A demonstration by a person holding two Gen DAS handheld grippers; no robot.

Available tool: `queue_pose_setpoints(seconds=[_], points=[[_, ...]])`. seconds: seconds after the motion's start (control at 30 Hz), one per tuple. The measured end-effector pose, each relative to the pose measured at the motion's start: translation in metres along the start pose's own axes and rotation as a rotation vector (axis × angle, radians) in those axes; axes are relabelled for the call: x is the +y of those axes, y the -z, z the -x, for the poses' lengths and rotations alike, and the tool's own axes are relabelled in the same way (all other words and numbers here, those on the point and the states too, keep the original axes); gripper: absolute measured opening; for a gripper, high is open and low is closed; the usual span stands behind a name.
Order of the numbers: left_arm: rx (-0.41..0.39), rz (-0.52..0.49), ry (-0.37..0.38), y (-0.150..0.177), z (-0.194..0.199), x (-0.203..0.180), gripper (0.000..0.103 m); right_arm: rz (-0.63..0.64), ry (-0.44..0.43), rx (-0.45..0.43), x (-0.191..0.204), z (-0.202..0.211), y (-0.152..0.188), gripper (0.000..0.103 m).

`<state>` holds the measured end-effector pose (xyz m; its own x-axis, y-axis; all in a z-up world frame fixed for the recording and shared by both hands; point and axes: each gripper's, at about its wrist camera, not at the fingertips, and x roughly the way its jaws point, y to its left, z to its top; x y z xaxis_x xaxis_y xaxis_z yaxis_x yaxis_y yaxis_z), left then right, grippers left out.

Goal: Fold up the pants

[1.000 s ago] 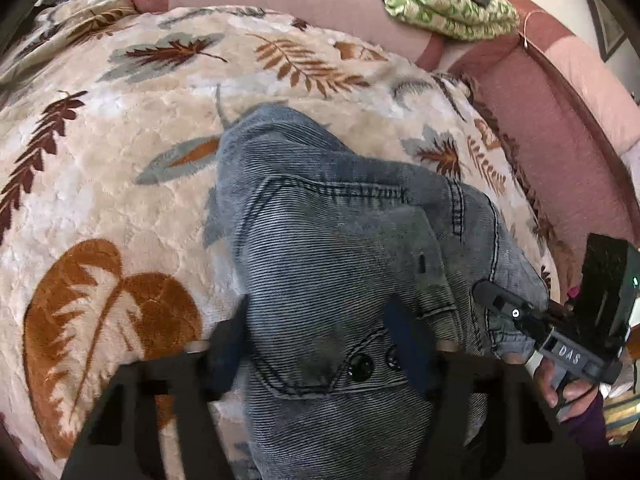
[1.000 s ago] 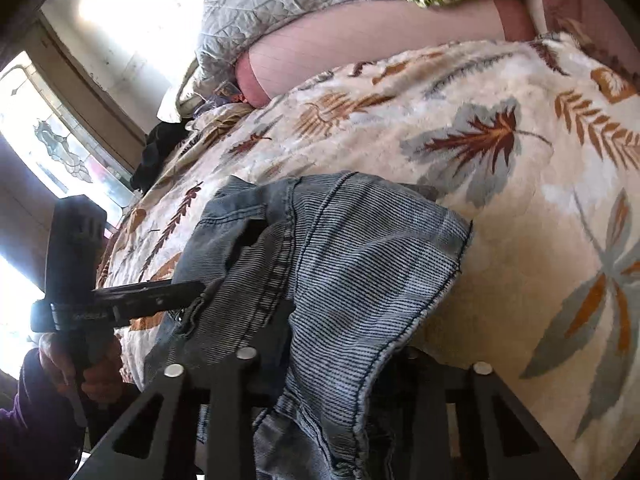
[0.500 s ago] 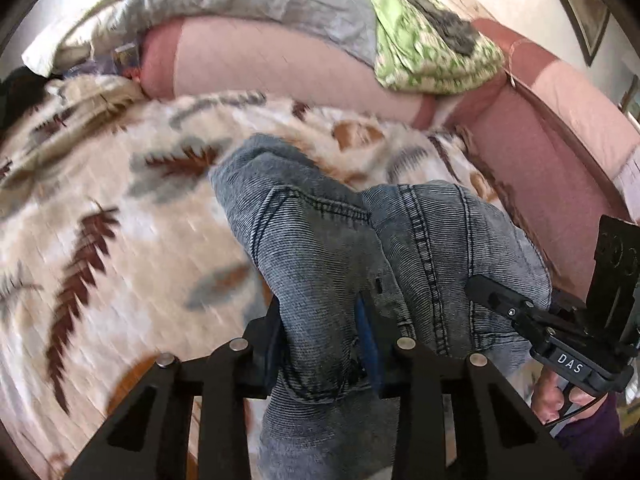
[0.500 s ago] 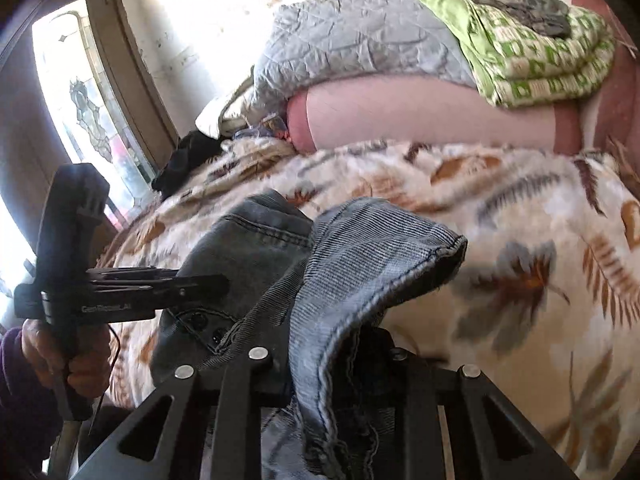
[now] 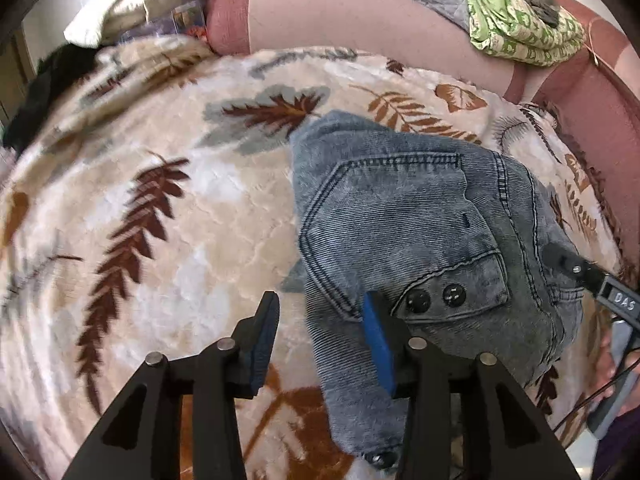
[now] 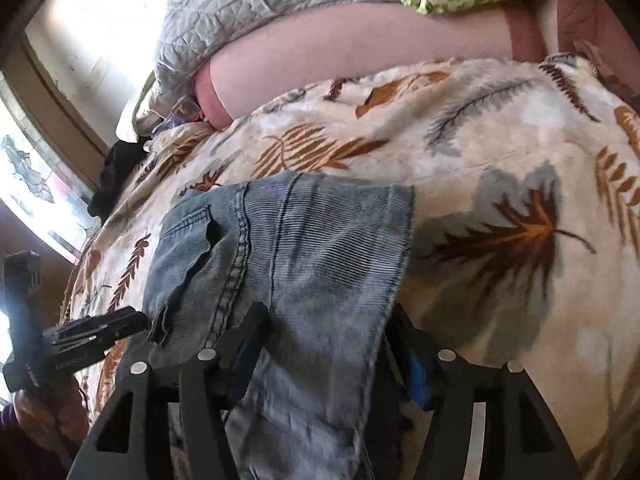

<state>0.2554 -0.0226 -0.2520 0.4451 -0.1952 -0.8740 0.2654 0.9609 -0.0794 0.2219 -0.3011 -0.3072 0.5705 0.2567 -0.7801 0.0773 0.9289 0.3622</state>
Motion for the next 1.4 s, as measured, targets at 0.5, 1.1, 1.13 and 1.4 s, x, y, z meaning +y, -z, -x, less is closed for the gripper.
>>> queue_pose_setpoints(seconds=[0.5, 1.1, 1.13, 1.4], points=[[0.012, -0.101, -0.062, 0.044, 0.011, -0.030, 0.055, 0.158, 0.013, 0.039, 0.045, 0.020, 0.041, 0.045], [-0.195, -0.073, -0.134, 0.064, 0.135, -0.048, 0.072, 0.180, 0.037, -0.095, 0.075, 0.122, 0.056, 0.046], [-0.217, -0.074, -0.140, 0.067, 0.146, -0.050, 0.072, 0.186, 0.030, -0.120, 0.079, 0.135, 0.059, 0.047], [-0.329, -0.096, -0.156, 0.092, 0.214, -0.063, 0.075, 0.228, 0.014, -0.218, 0.103, 0.198, 0.082, 0.053]])
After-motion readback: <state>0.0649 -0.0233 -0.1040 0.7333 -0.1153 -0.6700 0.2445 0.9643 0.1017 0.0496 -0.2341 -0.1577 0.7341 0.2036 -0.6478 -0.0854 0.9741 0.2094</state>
